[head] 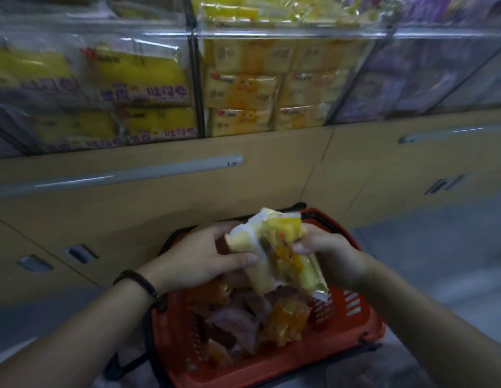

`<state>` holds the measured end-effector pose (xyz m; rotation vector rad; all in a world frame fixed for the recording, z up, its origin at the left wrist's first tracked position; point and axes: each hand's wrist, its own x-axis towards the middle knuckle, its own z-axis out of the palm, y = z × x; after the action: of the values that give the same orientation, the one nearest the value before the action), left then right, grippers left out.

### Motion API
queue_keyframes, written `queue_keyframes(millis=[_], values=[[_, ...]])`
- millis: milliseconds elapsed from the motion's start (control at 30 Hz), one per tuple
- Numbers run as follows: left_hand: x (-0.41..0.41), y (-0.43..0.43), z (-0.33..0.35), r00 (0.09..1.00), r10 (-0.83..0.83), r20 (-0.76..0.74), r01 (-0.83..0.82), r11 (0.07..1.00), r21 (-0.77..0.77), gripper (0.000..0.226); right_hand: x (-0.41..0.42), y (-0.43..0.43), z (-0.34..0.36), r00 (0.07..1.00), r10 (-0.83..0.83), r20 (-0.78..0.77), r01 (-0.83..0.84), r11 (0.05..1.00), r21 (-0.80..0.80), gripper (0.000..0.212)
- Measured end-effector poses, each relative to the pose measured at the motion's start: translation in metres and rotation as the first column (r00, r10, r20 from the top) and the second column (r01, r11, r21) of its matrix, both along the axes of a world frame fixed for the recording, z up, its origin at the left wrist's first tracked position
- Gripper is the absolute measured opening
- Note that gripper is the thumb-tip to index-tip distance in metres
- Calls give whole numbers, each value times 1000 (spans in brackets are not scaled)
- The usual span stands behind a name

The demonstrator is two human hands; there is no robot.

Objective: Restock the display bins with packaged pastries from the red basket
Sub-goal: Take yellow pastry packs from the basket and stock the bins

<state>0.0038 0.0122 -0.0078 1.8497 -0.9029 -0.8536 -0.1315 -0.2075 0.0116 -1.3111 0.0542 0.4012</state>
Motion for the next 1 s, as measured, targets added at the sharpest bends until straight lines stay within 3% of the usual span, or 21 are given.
queue_keyframes(millis=[133,267,333,533,700,800,900,1000], values=[[-6,-1,7,967,177,-185,-189,981,-49,38,-4,-11,2,965,-226,-131,249,949,193,66],[-9,-2,14,938,190,-291,-230,967,-111,30,-8,-21,4,944,-299,-141,331,847,416,60],[-7,-1,13,913,152,-379,-233,956,-178,54,-11,-26,5,946,-299,-122,321,827,461,61],[-8,-2,13,849,101,-519,-240,949,-207,76,-18,-38,11,849,-468,-245,527,783,331,66],[-3,3,4,816,-37,-577,-155,948,-280,71,-23,-45,15,857,-494,-147,513,843,164,49],[-8,0,3,842,9,-539,-188,942,-278,55,-22,-46,14,843,-530,-97,538,838,93,39],[-15,-7,11,949,191,-251,-254,935,-246,34,-21,-48,8,828,-555,-80,559,829,37,37],[-13,-6,14,967,187,-172,-226,943,-245,65,-20,-44,5,834,-549,-53,549,835,-15,31]])
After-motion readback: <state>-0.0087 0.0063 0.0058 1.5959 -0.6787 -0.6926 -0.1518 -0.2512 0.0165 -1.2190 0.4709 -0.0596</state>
